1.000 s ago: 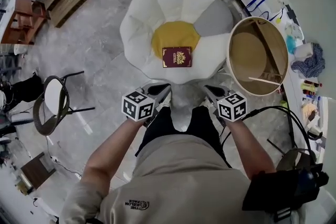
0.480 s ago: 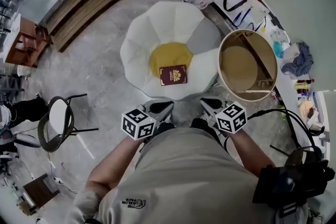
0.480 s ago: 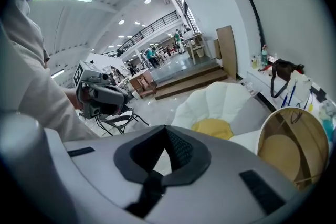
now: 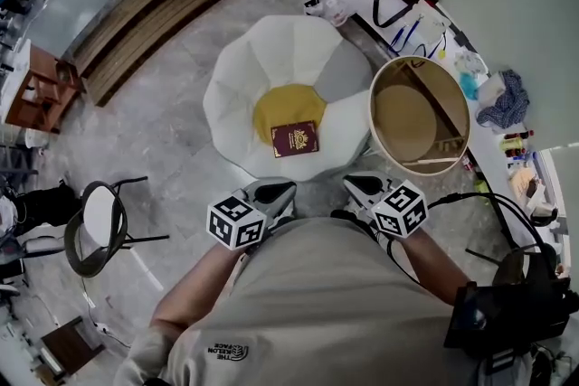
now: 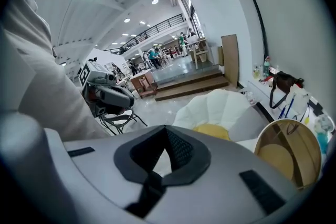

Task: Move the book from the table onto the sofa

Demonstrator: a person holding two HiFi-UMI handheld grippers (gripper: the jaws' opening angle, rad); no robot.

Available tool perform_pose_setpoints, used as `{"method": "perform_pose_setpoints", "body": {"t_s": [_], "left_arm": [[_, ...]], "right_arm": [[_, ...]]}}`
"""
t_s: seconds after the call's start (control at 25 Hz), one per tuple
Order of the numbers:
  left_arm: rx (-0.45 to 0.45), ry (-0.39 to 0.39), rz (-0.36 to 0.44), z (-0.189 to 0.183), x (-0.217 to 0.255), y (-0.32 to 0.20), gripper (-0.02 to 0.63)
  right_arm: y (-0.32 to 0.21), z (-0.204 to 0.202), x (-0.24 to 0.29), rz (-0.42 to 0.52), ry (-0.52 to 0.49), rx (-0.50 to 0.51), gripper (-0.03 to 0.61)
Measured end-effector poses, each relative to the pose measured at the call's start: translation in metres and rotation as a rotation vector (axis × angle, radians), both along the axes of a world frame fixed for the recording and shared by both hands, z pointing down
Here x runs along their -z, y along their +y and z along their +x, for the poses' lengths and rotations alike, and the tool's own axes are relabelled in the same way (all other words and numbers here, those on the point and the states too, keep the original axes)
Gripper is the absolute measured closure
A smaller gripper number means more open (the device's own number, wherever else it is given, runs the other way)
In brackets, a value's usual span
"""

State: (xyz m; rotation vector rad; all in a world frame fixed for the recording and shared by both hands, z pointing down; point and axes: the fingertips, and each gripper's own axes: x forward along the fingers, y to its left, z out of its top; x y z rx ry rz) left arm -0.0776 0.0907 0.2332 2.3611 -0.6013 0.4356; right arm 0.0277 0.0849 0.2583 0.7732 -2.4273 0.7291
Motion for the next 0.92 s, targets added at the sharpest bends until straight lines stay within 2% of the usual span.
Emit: {"method": "perform_pose_setpoints", "body": {"t_s": [0.92], "left_arm": [[-0.063, 0.015, -0.003, -0.021, -0.013, -0.01, 0.606]], "right_arm": [[0.003, -0.029, 0.005, 0.016, 0.03, -0.002, 0.566]]}}
